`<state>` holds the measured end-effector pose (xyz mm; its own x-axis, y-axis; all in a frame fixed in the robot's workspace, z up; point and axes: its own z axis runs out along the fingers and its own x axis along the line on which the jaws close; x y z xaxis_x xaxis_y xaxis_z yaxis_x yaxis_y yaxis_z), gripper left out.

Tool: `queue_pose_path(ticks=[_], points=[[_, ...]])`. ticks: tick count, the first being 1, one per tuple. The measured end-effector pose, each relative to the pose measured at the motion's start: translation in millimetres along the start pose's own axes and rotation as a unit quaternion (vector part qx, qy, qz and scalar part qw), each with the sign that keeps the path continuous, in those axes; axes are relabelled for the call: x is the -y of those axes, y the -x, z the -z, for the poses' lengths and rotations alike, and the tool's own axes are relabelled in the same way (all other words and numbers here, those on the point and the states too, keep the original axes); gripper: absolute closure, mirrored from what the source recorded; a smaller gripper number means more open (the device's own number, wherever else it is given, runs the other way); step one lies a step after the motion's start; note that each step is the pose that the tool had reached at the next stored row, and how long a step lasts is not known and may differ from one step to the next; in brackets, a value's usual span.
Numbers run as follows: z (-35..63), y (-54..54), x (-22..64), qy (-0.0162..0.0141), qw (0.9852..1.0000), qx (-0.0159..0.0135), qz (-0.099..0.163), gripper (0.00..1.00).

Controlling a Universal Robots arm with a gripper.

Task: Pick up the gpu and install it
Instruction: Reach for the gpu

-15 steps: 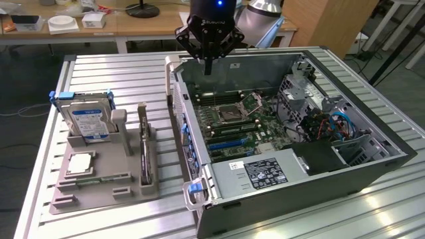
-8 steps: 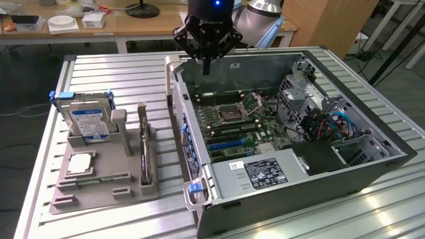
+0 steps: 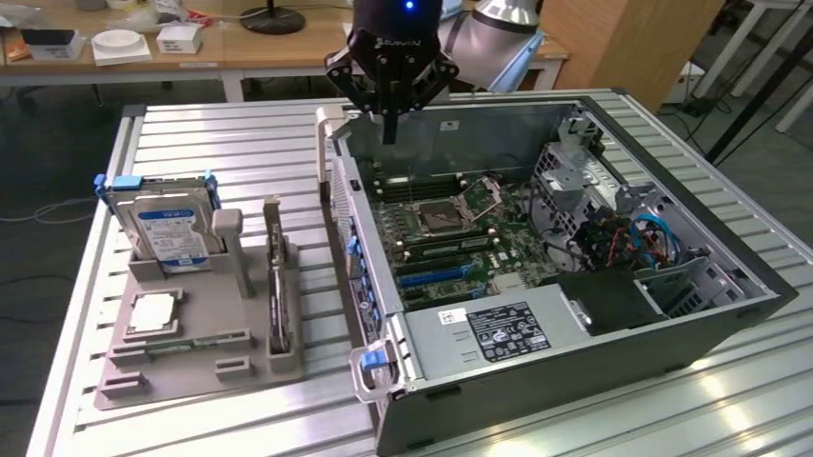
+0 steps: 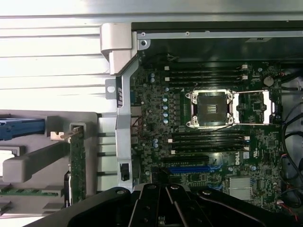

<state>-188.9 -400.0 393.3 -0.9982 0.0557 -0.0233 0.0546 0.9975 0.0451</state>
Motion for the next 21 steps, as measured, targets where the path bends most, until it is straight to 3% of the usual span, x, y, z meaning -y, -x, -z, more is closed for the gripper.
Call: queue_pose_path(ticks=[21], points=[[0.4, -14.3, 0.8, 0.0, 1.0, -0.0001, 0.002, 0.89]])
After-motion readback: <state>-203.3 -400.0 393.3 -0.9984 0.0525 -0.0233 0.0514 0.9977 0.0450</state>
